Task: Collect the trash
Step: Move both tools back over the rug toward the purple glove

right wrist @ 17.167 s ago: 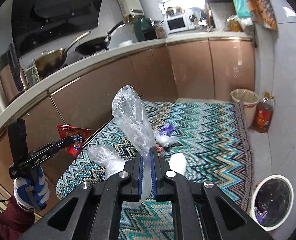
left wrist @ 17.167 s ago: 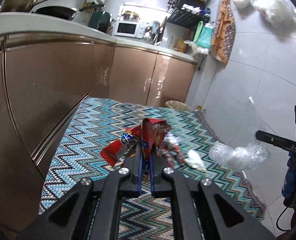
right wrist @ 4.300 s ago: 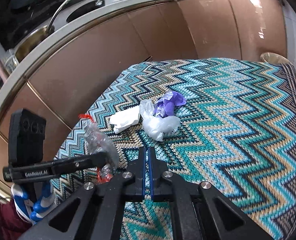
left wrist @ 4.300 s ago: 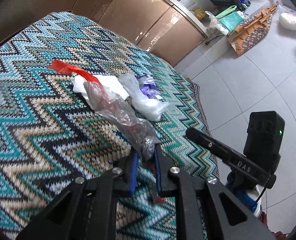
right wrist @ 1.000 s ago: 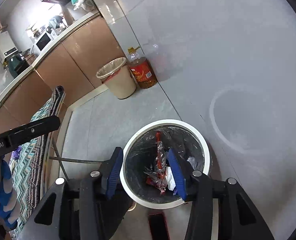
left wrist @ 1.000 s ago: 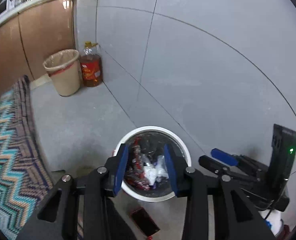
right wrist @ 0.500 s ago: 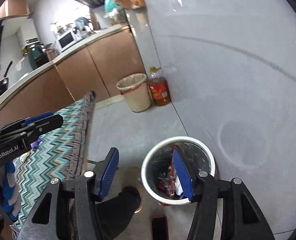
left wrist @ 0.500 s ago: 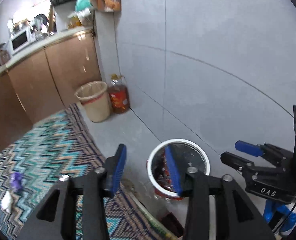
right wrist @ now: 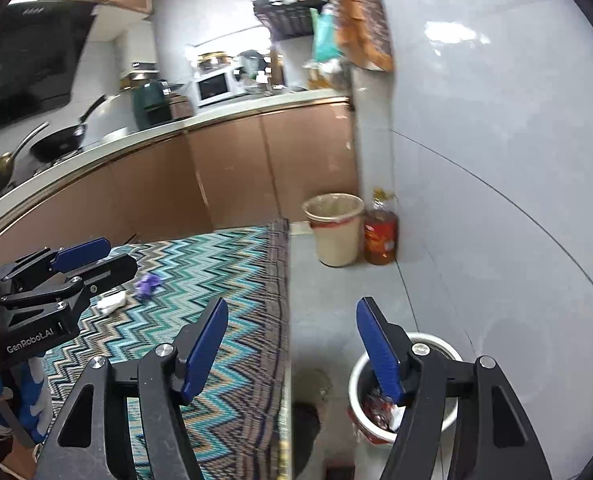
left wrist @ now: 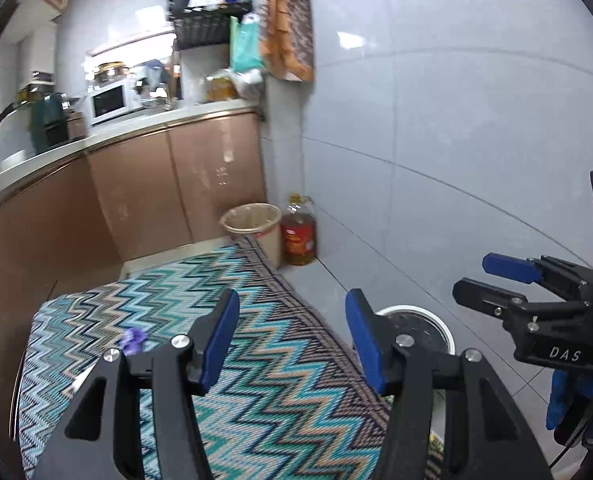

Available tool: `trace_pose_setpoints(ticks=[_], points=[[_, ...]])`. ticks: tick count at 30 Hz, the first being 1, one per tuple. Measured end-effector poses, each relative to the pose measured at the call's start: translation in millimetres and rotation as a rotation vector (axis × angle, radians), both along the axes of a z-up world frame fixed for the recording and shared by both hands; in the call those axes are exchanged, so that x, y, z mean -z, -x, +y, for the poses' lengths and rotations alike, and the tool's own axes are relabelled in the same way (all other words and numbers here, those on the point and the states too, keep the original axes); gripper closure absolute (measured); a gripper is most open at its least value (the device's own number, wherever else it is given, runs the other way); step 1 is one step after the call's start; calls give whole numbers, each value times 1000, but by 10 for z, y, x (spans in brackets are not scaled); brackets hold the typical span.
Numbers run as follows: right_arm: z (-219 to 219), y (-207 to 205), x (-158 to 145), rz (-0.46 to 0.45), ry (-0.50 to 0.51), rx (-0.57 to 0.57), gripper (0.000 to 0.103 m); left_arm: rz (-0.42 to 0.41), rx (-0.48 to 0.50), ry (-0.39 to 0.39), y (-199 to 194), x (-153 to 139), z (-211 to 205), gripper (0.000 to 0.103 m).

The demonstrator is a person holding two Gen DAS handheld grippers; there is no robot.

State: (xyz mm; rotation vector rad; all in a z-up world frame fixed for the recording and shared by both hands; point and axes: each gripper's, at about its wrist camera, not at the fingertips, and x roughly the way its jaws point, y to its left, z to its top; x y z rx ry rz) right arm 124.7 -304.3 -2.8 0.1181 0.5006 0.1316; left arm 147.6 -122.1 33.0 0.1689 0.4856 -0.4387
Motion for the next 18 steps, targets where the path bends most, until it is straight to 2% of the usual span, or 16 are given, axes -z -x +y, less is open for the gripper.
trace_pose_setpoints(ticks=[9, 18], points=[[609, 20, -244, -45, 53, -97, 38, -53, -112, 60, 230, -133, 807, 44], [1108, 66, -437, -85, 80, -139, 37, -81, -204, 123, 352, -84, 1518, 44]])
